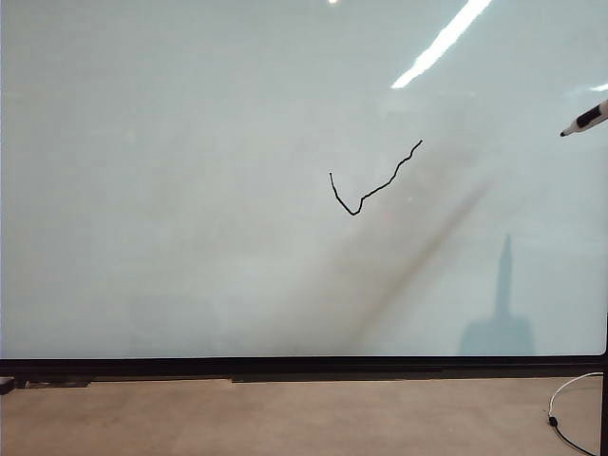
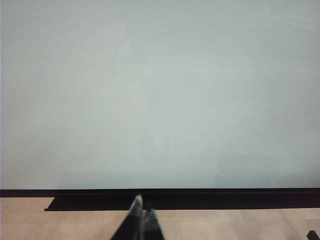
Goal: Pick up the pen on the shelf to the right of the whiteboard and draw a check mark.
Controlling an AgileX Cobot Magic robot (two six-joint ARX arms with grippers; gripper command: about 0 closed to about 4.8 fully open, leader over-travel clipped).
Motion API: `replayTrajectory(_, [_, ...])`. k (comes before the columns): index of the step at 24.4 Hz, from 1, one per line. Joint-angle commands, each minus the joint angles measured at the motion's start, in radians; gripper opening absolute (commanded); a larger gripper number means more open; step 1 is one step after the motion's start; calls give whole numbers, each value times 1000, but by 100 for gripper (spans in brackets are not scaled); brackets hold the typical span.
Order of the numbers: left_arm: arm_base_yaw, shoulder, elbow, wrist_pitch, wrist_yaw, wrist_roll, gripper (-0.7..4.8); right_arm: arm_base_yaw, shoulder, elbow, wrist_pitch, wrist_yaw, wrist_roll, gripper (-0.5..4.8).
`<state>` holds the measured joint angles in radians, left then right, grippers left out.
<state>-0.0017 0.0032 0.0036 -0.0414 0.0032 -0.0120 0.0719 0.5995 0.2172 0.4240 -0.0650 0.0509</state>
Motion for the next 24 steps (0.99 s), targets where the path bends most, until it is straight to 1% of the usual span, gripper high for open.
replayTrajectory(1, [0, 0, 3, 13, 0, 4, -5, -2, -61, -27, -36, 4, 0, -5])
replayTrajectory(5, [0, 0, 3, 13, 0, 4, -4, -2, -120, -61, -70, 19, 10, -5])
replayTrajectory(8, [0, 0, 3, 13, 0, 4, -5, -2, -212, -97, -126, 43, 9, -5])
replayTrajectory(18, [0, 0, 3, 13, 0, 4, -5, -2, -406, -171, -229, 67, 35, -5])
replayTrajectory(24, [0, 0, 3, 13, 0, 4, -4, -2, -488, -173, -332, 83, 27, -5])
